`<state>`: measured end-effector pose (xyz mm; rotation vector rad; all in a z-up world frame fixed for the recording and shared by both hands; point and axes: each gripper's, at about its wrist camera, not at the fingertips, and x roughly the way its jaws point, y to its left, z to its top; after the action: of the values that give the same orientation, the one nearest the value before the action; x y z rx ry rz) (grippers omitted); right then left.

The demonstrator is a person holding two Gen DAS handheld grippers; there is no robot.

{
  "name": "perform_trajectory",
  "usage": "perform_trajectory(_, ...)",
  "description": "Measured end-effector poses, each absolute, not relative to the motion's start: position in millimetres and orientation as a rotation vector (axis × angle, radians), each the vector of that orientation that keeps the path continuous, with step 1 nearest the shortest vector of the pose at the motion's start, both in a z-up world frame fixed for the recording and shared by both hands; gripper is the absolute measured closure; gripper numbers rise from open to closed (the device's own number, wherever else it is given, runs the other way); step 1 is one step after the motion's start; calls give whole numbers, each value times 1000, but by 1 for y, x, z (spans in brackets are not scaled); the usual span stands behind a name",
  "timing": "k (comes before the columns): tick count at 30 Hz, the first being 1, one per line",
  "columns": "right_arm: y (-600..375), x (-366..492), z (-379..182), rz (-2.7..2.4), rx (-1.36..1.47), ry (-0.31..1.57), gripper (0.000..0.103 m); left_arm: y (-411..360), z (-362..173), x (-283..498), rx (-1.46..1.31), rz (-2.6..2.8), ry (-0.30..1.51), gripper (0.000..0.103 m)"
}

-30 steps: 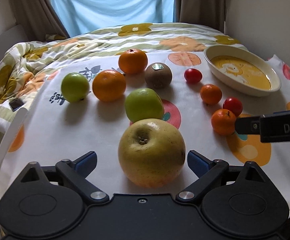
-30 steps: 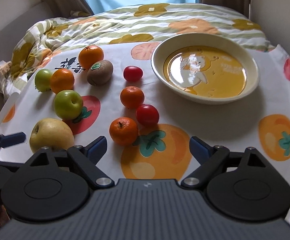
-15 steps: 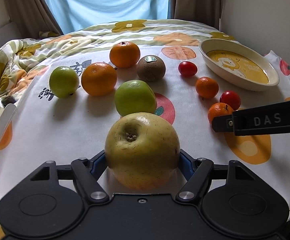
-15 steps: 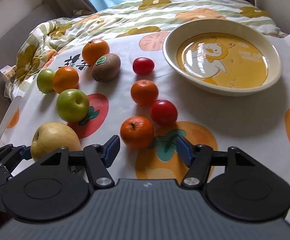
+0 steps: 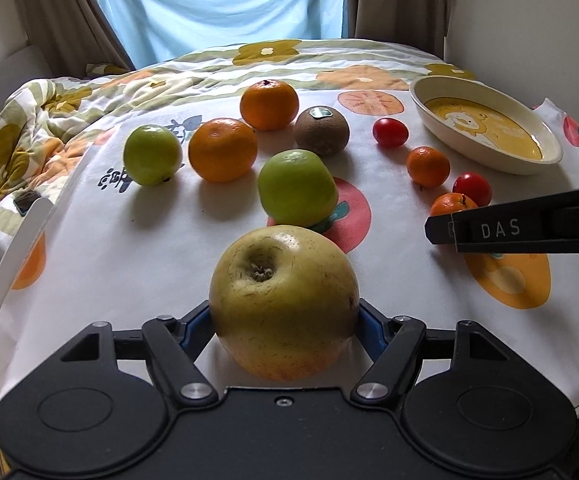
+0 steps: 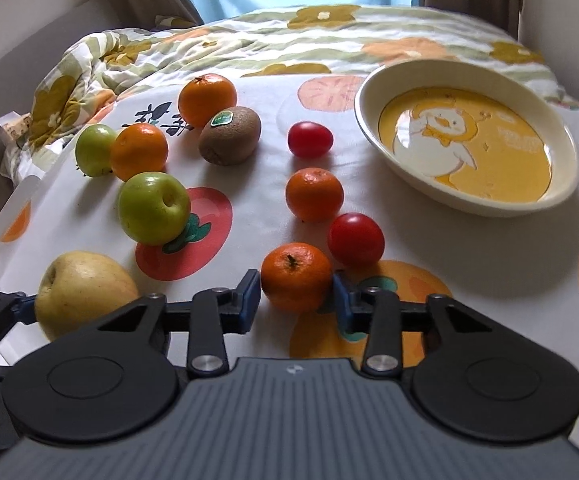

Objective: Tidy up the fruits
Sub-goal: 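Carry the pear and tangerine in both grippers over the duck-print bowl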

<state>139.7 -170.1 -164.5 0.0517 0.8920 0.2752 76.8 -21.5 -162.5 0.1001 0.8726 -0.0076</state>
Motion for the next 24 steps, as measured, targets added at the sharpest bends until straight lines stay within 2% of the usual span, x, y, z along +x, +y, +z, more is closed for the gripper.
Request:
perform_trajectory(7, -181, 131, -143, 293, 86, 865, 50, -21, -137, 64, 98, 13, 841, 27)
perform_trajectory(14, -205, 122, -107, 275, 126, 822, 50, -34, -89, 58, 82, 29, 775, 27)
perform_trajectory(24, -269, 127, -54, 180, 130, 745, 50, -74, -38, 83, 109, -41, 693, 27)
